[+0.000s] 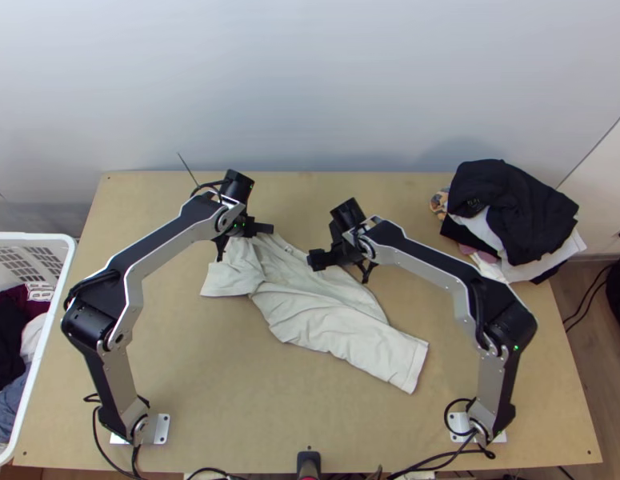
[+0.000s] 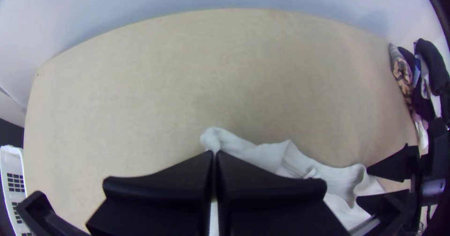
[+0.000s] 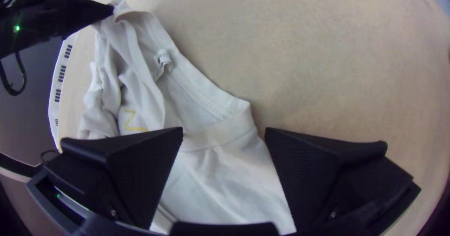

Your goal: Fold the t-shirt

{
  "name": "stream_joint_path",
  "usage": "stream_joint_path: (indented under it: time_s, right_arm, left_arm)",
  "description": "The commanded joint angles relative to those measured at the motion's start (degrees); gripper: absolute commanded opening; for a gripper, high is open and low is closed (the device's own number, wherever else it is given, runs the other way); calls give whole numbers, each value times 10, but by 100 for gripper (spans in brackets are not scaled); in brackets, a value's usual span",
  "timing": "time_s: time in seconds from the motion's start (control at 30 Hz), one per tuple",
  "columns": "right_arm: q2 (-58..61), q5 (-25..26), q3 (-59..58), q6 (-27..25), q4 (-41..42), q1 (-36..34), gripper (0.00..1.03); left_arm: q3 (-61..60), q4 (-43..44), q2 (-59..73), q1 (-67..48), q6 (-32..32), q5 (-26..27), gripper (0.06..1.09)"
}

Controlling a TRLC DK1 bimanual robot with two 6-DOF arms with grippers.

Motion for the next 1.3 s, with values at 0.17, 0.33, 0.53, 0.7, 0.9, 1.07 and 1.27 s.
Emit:
stream_joint_path:
  time_s: [0.17,0.33,0.53,0.7,0.9,1.07,1.27]
  right_arm:
    - [40,4,33,-35,5,6,12]
    - [26,4,38,-37,-19,5,3]
    - [-25,5,60,-36,-48,-11,3]
    - [-69,19,120,-35,-83,-37,3]
    - [-101,56,230,-42,-128,-69,3]
    - [-116,102,346,-67,-170,-81,3]
    - [-141,202,450,-136,-173,-65,3]
  left_arm:
    - [-3,-5,-27,-4,-8,1,10]
    - [-3,-9,-43,-4,-10,1,10]
    - [11,-13,-91,-1,-16,0,10]
    - [51,-13,-130,2,-24,-15,10]
    - [94,-10,-169,12,-24,-42,10]
    - [144,-13,-198,34,-23,-62,10]
    - [235,-13,-227,54,-21,-86,10]
